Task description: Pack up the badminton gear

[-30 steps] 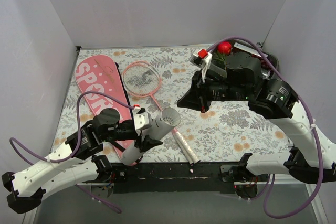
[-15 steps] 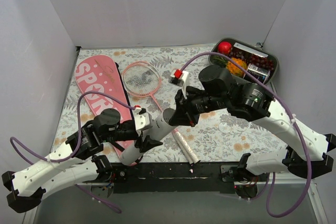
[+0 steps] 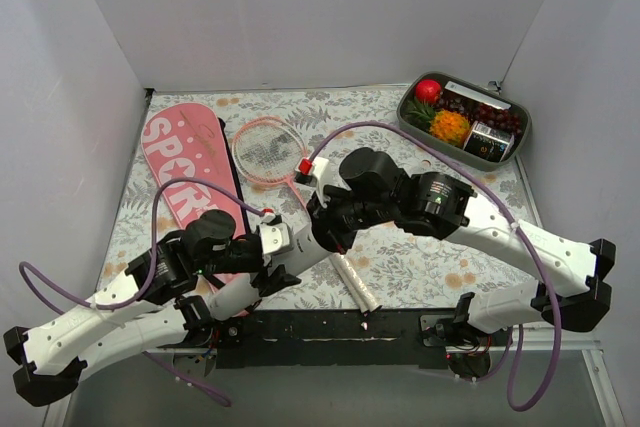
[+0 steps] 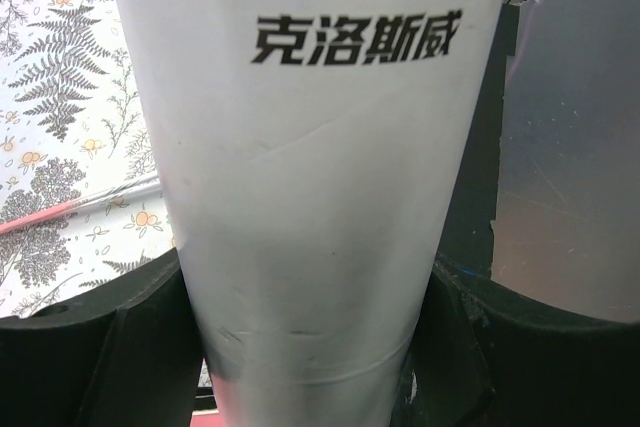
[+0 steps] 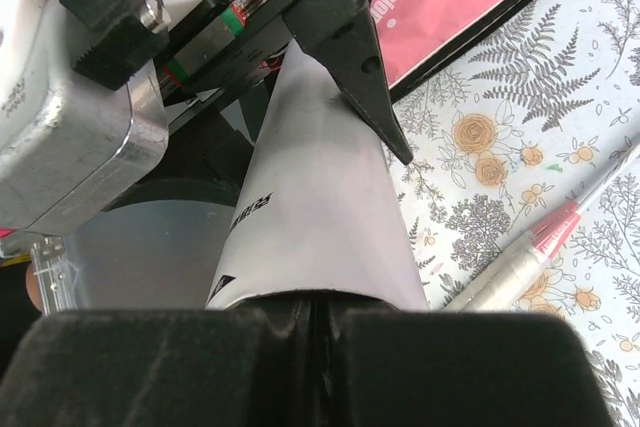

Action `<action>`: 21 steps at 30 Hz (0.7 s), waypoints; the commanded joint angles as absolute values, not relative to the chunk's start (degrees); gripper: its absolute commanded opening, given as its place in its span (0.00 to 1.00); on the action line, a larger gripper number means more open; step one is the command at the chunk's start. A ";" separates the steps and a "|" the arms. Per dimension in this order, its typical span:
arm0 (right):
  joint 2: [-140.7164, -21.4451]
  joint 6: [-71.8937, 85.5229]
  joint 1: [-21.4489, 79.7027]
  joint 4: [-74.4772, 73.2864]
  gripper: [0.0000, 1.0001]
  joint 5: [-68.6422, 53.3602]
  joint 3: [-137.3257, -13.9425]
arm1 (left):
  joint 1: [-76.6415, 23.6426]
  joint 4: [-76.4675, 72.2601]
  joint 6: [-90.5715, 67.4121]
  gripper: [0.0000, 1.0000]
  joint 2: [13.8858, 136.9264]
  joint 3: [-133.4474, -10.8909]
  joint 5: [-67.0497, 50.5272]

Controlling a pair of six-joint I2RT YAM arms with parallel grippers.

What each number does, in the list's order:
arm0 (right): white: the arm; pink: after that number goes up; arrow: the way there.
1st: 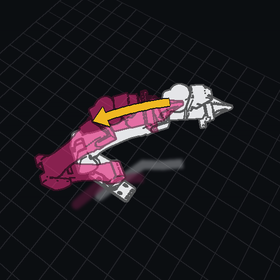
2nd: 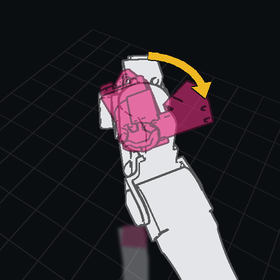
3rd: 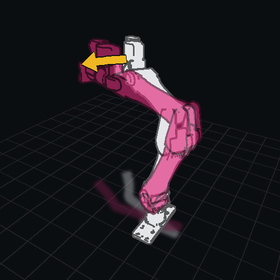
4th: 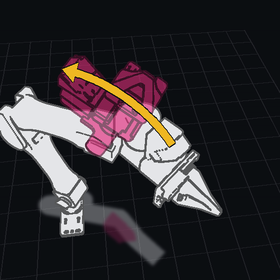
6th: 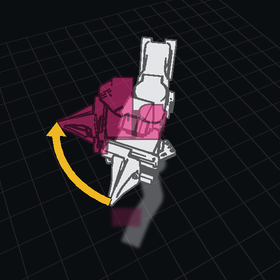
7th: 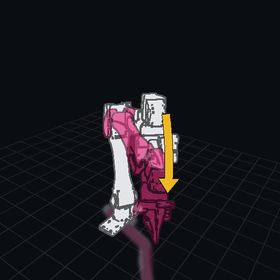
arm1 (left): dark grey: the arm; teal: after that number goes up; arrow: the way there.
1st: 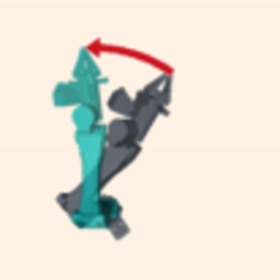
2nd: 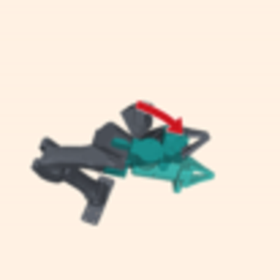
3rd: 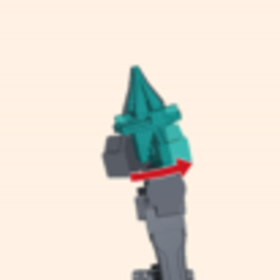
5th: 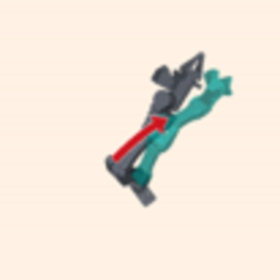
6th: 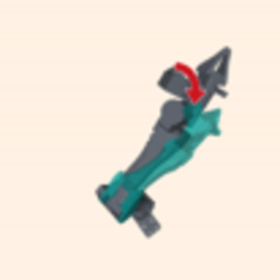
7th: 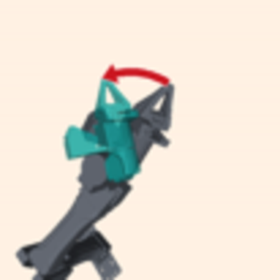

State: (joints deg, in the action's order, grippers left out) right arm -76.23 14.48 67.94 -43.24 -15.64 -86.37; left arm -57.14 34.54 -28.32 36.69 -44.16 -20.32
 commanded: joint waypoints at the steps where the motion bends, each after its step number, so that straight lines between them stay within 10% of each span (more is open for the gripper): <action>1: -78.14 13.36 70.32 -43.14 0.01 -9.87 -86.21 | -57.57 24.96 -30.67 0.11 37.18 -45.35 -21.01; 8: -67.34 14.15 66.63 -43.94 0.35 5.79 -89.65 | -57.83 24.35 -30.76 0.11 37.79 -44.91 -21.62; 21: -62.74 9.33 51.34 -44.56 0.47 20.66 -87.90 | -58.10 24.35 -30.76 0.11 38.67 -45.09 -21.53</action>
State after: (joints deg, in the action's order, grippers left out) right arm -58.94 12.60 55.51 -44.86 14.59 -89.82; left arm -57.78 27.07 -30.50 38.94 -44.10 -20.36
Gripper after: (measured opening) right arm 0.468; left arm 0.651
